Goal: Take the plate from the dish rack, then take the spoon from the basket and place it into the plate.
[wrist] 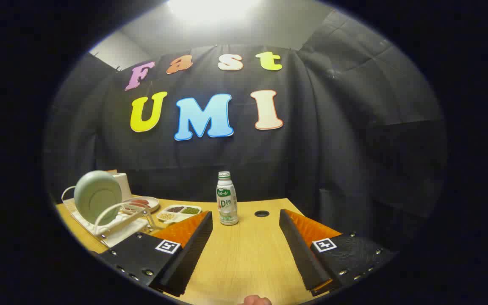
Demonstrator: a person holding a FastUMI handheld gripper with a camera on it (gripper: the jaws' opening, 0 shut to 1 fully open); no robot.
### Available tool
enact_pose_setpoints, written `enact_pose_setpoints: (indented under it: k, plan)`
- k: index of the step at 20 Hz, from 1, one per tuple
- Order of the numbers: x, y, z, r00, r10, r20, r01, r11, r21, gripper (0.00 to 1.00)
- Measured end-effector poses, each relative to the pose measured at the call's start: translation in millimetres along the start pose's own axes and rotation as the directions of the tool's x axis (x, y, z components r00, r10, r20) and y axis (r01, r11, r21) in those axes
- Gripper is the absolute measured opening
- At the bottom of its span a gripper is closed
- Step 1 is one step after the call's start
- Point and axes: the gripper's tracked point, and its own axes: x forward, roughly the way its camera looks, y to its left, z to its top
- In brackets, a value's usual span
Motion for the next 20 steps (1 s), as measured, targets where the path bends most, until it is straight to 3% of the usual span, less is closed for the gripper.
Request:
enact_pose_setpoints:
  k: [5, 9, 16, 20]
  plan:
    - [-23.8, 23.1, 86.2, 0.999, -0.026, 0.040, 0.025, 0.999, 0.024, 0.97]
    - [-39.7, 42.8, 135.6, 0.996, -0.072, 0.059, 0.074, 0.997, -0.027, 0.97]
    - [-43.8, 95.1, 182.9, 0.987, -0.142, 0.071, 0.147, 0.987, -0.068, 0.97]
    - [-39.7, 137.6, 193.0, 0.991, -0.115, 0.074, 0.121, 0.989, -0.080, 0.97]
